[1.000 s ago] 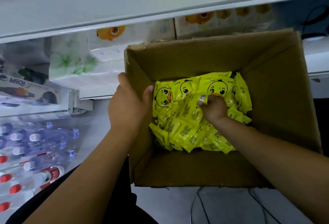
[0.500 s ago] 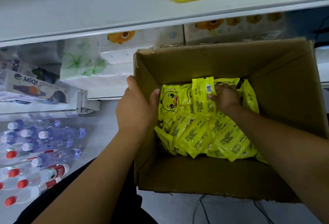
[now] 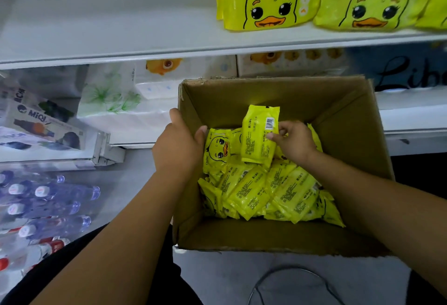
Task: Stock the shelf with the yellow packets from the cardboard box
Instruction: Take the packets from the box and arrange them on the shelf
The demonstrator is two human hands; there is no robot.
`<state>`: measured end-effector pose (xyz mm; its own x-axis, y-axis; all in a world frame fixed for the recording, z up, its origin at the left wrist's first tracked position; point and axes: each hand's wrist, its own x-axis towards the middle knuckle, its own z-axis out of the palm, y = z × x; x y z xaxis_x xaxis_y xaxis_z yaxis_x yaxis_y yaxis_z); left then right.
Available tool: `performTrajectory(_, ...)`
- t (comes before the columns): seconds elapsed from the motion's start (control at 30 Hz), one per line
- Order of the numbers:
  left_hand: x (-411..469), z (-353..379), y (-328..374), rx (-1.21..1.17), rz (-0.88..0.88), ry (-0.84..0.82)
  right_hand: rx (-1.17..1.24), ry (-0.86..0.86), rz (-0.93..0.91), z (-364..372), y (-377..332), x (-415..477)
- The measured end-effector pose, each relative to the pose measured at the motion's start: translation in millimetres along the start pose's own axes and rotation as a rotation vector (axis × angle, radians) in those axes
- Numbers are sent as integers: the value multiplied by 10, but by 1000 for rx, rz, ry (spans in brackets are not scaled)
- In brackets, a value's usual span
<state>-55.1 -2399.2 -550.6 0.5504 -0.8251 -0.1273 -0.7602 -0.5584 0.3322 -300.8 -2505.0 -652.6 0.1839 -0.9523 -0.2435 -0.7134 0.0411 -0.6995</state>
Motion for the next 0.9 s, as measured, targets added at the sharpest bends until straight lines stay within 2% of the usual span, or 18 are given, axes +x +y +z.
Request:
performTrajectory(0.13, -47, -53, 74, -114, -37, -37, 273, -86, 21, -298, -336, -201)
performTrajectory(0.23, -147, -181, 245, -337, 148, 120, 399, -122, 6, -653, -688, -416)
performTrajectory(0.3, -257, -300, 411, -574, 222, 114, 486, -157, -5, -935, -927, -566)
performTrajectory(0.33, -326, -370, 502, -716, 172, 20, 535, -189, 0, -1068, -1027, -627)
performTrajectory(0.4, -442, -489, 641, -964, 38, -277, 647, -276, 31, -1291, -1199, -719)
performTrajectory(0.47, -522, -568, 738, -1126, 17, -540, 711, -369, 51, -1428, -1365, -773)
performTrajectory(0.53, -562, -644, 813, -1277, 1, -691, 738, -405, 49, -1506, -1502, -798)
performTrajectory(0.63, -513, -701, 910, -1394, -38, -668, 751, -394, 2, -1629, -1592, -783)
performTrajectory(0.77, -371, -752, 982, -1462, -57, -566, 556, -440, -130, -1815, -1501, -627)
performTrajectory(0.9, -253, -773, 1096, -1537, -80, -542, 473, -414, -91, -1899, -1425, -468)
